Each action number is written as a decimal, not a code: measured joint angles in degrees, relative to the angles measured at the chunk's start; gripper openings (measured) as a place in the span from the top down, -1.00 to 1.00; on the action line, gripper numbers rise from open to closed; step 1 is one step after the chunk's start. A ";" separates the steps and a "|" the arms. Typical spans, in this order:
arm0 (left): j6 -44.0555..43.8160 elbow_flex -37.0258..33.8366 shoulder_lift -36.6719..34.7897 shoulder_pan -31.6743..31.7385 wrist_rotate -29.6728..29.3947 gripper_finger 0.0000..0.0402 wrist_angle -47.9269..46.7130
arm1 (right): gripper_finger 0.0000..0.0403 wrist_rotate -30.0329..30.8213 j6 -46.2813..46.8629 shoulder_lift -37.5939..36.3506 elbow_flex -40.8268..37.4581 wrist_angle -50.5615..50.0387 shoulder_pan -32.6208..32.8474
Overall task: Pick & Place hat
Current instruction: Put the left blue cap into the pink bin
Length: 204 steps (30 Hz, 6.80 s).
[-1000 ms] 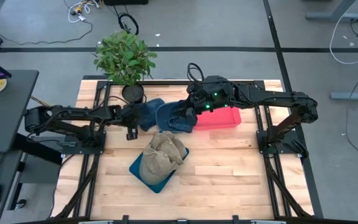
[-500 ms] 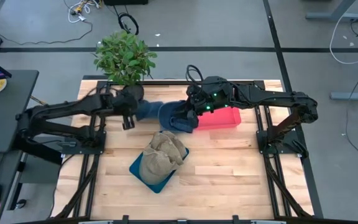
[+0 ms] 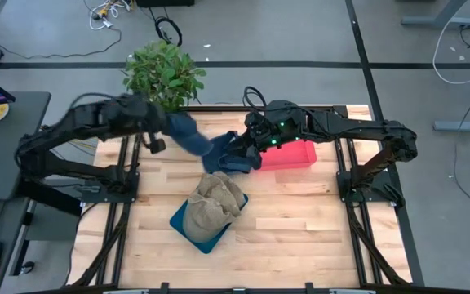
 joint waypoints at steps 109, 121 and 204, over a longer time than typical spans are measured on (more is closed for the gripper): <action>29.92 16.50 5.25 -18.84 -14.07 -0.17 41.46 | 0.97 25.51 21.06 -22.67 -0.02 -16.49 5.88; 25.11 16.50 5.27 -18.84 -14.04 -0.17 38.92 | 0.97 23.12 19.67 -28.54 -0.02 -37.83 5.86; -8.98 16.48 7.65 -18.08 -5.30 -0.16 18.75 | 0.97 -16.92 -34.81 -6.07 -12.72 -46.25 -38.64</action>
